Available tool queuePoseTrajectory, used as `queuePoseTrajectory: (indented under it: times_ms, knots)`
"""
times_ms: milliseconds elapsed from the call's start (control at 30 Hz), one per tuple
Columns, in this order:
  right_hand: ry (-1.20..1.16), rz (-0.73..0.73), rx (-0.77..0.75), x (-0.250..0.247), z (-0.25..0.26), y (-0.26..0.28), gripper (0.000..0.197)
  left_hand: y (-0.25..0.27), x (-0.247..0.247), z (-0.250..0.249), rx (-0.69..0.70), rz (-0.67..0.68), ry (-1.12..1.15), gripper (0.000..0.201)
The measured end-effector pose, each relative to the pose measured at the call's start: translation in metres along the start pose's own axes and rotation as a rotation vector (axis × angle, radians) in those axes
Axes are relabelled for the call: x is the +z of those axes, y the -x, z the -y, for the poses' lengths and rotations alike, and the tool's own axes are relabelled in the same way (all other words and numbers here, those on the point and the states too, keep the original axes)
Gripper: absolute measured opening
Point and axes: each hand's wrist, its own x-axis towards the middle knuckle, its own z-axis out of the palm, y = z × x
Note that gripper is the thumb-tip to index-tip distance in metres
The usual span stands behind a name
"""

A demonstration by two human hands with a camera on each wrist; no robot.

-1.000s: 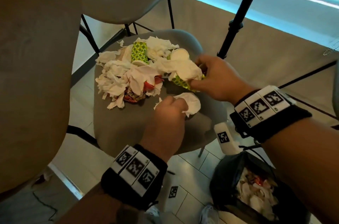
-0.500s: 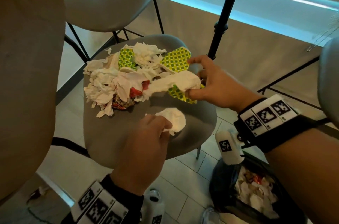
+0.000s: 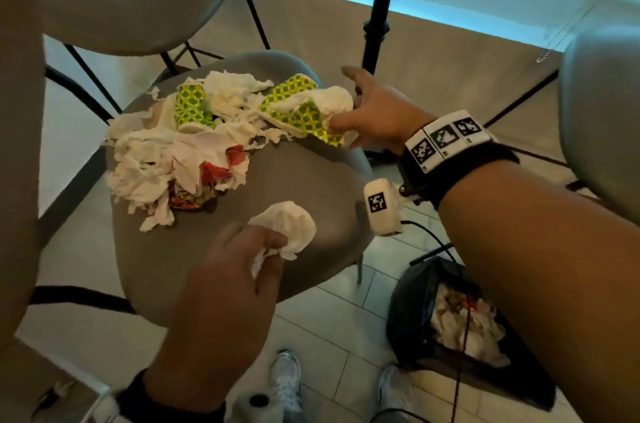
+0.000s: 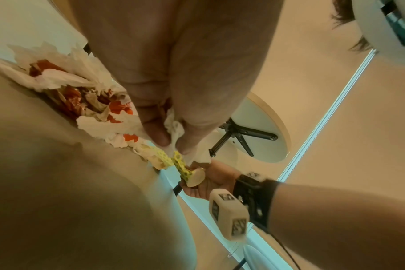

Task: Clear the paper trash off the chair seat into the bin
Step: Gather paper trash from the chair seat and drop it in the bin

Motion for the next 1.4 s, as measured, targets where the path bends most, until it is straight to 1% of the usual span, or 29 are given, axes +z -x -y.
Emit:
queuePoseTrajectory:
  times_ms: [67, 133, 200, 267, 333, 400, 433, 533, 633, 700, 733, 800, 833, 867, 900, 933, 967, 1000, 1033, 1067, 1100, 1133, 1233, 1267, 1300, 1333, 1367, 1400]
  knots:
    - [-0.047, -0.061, -0.060, -0.021, -0.018, 0.036, 0.100, -0.002, 0.000, -0.010, 0.054, 0.007, 0.003, 0.026]
    - [-0.087, -0.097, -0.057, -0.046, -0.049, 0.081, 0.085, -0.003, 0.005, -0.027, 0.113, 0.040, 0.052, 0.021]
    - [-0.087, -0.131, 0.022, -0.068, -0.090, 0.131, 0.063, -0.004, 0.022, -0.049, 0.164, 0.117, 0.148, 0.016]
    - [-0.058, -0.171, 0.145, -0.083, -0.139, 0.183, 0.049, -0.003, 0.053, -0.071, 0.237, 0.188, 0.228, 0.012]
    - [-0.030, -0.200, 0.307, -0.088, -0.194, 0.228, 0.039, -0.001, 0.097, -0.088, 0.280, 0.259, 0.275, 0.009]
    - [-0.013, -0.235, 0.452, -0.085, -0.258, 0.265, 0.031, 0.002, 0.154, -0.098, 0.272, 0.373, 0.282, 0.009]
    - [-0.009, -0.249, 0.526, -0.080, -0.291, 0.282, 0.031, 0.004, 0.185, -0.101, 0.264, 0.434, 0.263, 0.008]
    - [-0.007, -0.292, 0.792, -0.060, -0.382, 0.321, 0.039, 0.013, 0.284, -0.105, 0.210, 0.644, 0.161, 0.005]
    - [-0.181, -0.351, 1.011, -0.041, -0.443, 0.342, 0.046, 0.023, 0.373, -0.107, 0.150, 0.822, 0.058, 0.007]
    - [-0.271, -0.396, 1.101, -0.033, -0.473, 0.348, 0.045, 0.030, 0.421, -0.110, 0.141, 0.878, 0.004, 0.016]
    - [-0.307, -0.407, 1.131, -0.030, -0.488, 0.348, 0.046, 0.033, 0.441, -0.111, 0.122, 0.905, -0.006, 0.024]
    - [-0.344, -0.426, 1.182, -0.026, -0.509, 0.347, 0.051, 0.039, 0.471, -0.112, 0.065, 0.968, 0.000, 0.053]
    - [-0.340, -0.419, 1.178, -0.025, -0.522, 0.349, 0.057, 0.043, 0.485, -0.113, 0.054, 0.993, -0.007, 0.069]
    - [-0.350, -0.424, 1.145, -0.025, -0.526, 0.344, 0.063, 0.043, 0.487, -0.112, 0.055, 1.007, -0.025, 0.083]
    - [-0.415, -0.450, 1.096, -0.024, -0.532, 0.345, 0.067, 0.046, 0.491, -0.110, 0.062, 1.024, -0.045, 0.092]
    - [-0.454, -0.464, 1.065, -0.025, -0.537, 0.348, 0.071, 0.048, 0.492, -0.107, 0.057, 1.042, -0.066, 0.097]
    - [-0.545, -0.456, 1.064, -0.023, -0.542, 0.348, 0.077, 0.050, 0.492, -0.102, 0.039, 1.062, -0.083, 0.101]
    - [-0.605, -0.422, 1.021, -0.021, -0.543, 0.349, 0.085, 0.052, 0.489, -0.097, 0.009, 1.079, -0.092, 0.105]
    - [-0.654, -0.479, 1.024, -0.017, -0.552, 0.352, 0.092, 0.053, 0.485, -0.091, -0.021, 1.089, -0.096, 0.107]
    - [-0.650, -0.484, 1.059, -0.014, -0.554, 0.355, 0.094, 0.053, 0.478, -0.085, -0.049, 1.095, -0.100, 0.109]
    - [-0.618, -0.430, 1.095, -0.008, -0.559, 0.359, 0.091, 0.053, 0.470, -0.078, -0.073, 1.096, -0.108, 0.111]
    - [-0.584, -0.357, 1.142, -0.004, -0.558, 0.364, 0.084, 0.052, 0.460, -0.071, -0.097, 1.093, -0.121, 0.111]
    - [-0.608, -0.203, 1.185, 0.005, -0.535, 0.375, 0.051, 0.049, 0.418, -0.055, -0.127, 1.083, -0.131, 0.106]
    - [-0.547, -0.144, 1.198, 0.006, -0.525, 0.379, 0.040, 0.047, 0.399, -0.054, -0.128, 1.082, -0.106, 0.101]
    - [-0.426, -0.071, 1.188, 0.005, -0.515, 0.380, 0.033, 0.046, 0.379, -0.052, -0.131, 1.071, -0.066, 0.094]
    - [-0.276, -0.006, 1.156, 0.004, -0.507, 0.380, 0.030, 0.044, 0.355, -0.052, -0.118, 1.050, -0.024, 0.085]
    - [-0.212, -0.014, 1.126, 0.004, -0.495, 0.375, 0.030, 0.041, 0.330, -0.054, -0.103, 1.028, 0.003, 0.076]
    - [-0.172, -0.025, 1.116, 0.003, -0.471, 0.365, 0.031, 0.038, 0.303, -0.054, -0.084, 1.003, 0.010, 0.069]
